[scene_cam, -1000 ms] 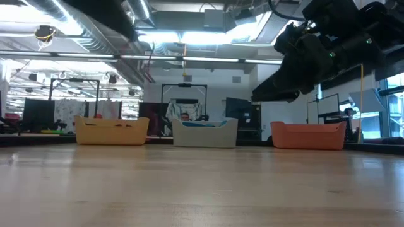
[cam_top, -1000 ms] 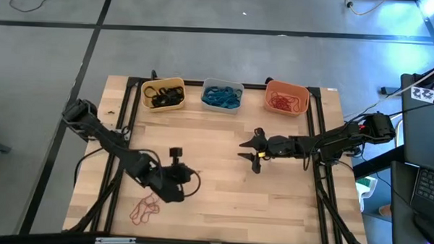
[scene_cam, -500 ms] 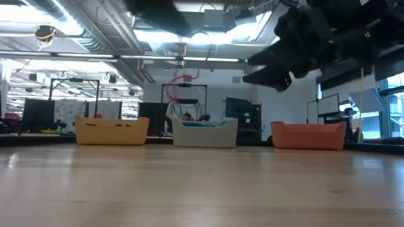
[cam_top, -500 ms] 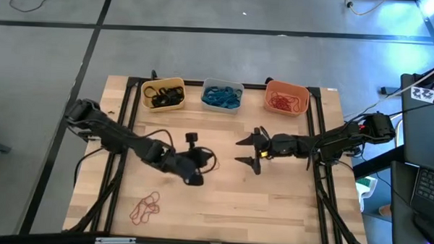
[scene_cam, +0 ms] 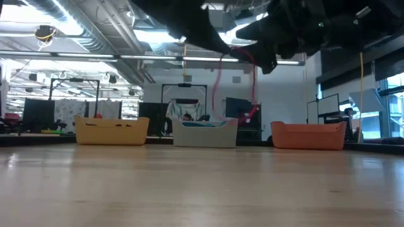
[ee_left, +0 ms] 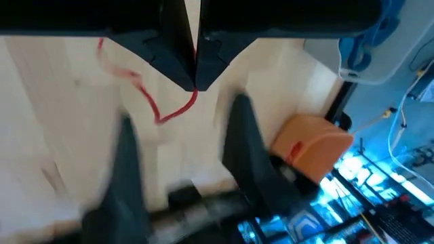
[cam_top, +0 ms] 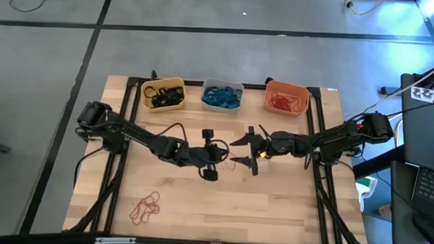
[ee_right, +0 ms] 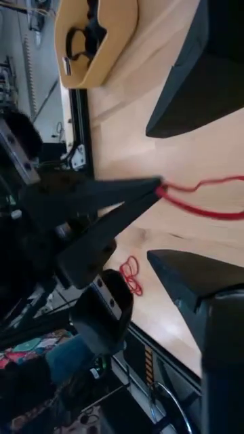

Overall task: Sort rubber bands into baskets
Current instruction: Put the red rubber band into the orange bin

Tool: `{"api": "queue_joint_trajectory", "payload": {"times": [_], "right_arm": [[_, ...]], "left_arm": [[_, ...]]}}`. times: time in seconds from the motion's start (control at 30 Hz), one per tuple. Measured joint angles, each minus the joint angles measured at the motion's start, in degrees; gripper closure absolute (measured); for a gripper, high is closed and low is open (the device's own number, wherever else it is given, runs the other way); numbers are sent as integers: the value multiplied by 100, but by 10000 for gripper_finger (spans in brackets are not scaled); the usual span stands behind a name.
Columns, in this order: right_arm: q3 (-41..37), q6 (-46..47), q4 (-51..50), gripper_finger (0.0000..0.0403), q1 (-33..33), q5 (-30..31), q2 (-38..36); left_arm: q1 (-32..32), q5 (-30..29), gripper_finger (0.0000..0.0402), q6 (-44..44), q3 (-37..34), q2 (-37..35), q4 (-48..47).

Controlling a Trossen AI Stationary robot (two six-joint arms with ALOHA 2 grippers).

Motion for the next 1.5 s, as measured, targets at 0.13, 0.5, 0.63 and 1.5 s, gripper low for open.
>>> {"api": "queue_joint_trajectory", "payload": {"times": [0.13, 0.5, 0.63, 1.5], "right_arm": [[173, 1, -67, 129, 0, -18, 427], [352, -175, -30, 237, 0, 93, 827], [348, -189, -157, 324, 0, 185, 827], [339, -542, -1900, 399, -7, 937, -308]], "left_arm": [[78, -17, 392, 40, 0, 34, 460], [-35, -23, 392, 35, 0, 39, 466], [-37, -28, 392, 14, 0, 39, 465], [-254, 85, 279, -917, 7, -600, -1295]]}}
